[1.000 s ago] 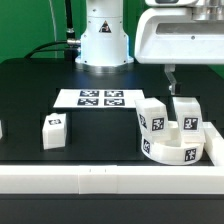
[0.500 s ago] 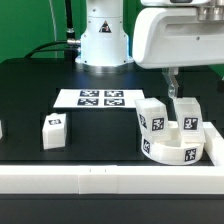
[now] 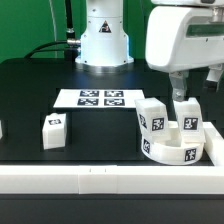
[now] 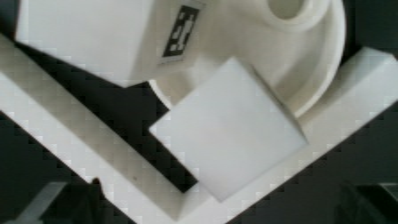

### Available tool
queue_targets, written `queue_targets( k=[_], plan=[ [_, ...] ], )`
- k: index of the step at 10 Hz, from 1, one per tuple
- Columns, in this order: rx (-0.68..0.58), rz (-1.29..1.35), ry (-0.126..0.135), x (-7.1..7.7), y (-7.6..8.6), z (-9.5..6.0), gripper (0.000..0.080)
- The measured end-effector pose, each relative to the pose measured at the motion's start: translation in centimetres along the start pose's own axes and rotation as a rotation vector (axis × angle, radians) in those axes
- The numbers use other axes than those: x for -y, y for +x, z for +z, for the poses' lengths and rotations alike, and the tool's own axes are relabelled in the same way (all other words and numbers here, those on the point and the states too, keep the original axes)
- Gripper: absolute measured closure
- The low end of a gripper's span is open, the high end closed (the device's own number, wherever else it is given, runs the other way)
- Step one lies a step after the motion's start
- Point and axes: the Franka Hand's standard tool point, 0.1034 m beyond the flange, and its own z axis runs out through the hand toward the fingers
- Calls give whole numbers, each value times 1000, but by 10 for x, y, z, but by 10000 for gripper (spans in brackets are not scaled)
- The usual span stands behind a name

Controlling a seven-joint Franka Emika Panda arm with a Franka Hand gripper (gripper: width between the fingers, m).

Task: Assemble stool

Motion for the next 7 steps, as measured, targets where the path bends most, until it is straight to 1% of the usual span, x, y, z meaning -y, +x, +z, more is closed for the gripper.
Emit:
queue_targets(
  k=[5,7],
  plan=[
    [44,-390,-30,-2,-4,3,151],
    [54,-395,-23,1,-6,11,151]
  ],
)
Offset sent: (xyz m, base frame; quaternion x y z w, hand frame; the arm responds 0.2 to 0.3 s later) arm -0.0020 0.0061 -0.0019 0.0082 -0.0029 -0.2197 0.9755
